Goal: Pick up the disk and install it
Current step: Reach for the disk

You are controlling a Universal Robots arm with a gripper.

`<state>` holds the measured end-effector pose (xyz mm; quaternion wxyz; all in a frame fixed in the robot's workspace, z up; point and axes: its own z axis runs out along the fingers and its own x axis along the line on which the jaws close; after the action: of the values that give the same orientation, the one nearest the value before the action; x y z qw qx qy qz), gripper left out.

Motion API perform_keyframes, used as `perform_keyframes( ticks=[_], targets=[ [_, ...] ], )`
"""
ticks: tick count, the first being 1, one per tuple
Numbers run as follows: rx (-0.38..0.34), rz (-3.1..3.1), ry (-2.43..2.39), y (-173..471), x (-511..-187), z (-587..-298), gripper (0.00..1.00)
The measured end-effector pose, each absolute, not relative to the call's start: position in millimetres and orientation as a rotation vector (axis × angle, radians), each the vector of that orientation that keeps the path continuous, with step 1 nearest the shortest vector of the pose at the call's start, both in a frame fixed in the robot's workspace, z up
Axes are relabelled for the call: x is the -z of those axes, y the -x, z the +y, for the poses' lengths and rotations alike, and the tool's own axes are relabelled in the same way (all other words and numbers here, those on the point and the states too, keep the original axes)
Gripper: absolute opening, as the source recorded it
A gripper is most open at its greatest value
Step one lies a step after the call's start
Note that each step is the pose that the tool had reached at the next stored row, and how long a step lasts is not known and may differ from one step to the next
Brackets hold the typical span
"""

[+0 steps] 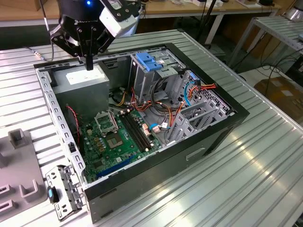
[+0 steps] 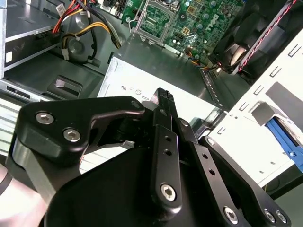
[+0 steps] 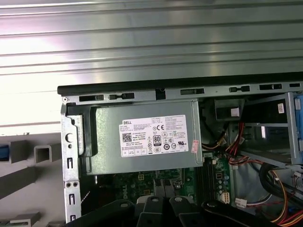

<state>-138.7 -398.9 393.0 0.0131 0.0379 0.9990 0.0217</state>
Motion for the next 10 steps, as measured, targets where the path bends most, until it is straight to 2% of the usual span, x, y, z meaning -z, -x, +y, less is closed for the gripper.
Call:
perform_keyframes(
  ticks=[10],
  targets=[
    [-0.068, 3.113, -0.118, 144.4, -392.8, -398.9, 0.11]
  ],
)
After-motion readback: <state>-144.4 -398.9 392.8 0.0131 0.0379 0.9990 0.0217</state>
